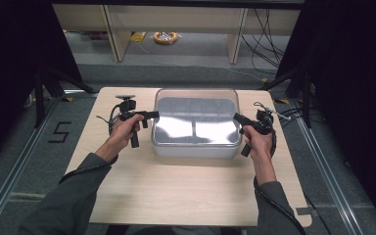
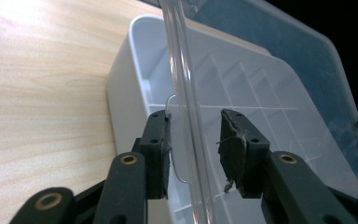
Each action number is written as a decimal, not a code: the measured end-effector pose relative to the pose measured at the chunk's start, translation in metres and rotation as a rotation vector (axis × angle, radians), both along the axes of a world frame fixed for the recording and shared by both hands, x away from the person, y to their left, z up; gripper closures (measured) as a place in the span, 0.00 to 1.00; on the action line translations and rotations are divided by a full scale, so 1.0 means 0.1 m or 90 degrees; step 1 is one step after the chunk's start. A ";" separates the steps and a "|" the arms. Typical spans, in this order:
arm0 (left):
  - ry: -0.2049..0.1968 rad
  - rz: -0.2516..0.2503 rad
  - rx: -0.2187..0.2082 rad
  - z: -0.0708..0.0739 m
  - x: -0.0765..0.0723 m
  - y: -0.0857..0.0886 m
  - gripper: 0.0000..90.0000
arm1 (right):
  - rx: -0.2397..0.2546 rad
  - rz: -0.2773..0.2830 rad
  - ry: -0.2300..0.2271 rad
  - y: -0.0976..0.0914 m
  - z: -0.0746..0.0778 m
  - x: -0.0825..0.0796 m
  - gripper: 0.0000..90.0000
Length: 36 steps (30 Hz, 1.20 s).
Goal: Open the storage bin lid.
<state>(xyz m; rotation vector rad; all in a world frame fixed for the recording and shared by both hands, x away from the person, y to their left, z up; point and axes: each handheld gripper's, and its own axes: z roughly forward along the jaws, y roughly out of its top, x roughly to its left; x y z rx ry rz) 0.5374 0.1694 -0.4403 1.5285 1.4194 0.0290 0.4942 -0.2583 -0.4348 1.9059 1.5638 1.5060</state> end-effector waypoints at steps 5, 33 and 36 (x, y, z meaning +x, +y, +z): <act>-0.017 -0.006 -0.006 0.11 -0.10 -0.01 0.72 | -0.002 -0.005 -0.004 -0.01 0.10 -0.07 0.71; -0.086 -0.058 -0.039 0.31 -0.77 -0.02 0.73 | 0.017 -0.009 -0.043 -0.15 0.35 -0.69 0.70; -0.091 -0.065 -0.039 0.30 -0.84 -0.03 0.74 | 0.007 -0.002 -0.058 -0.18 0.33 -0.74 0.70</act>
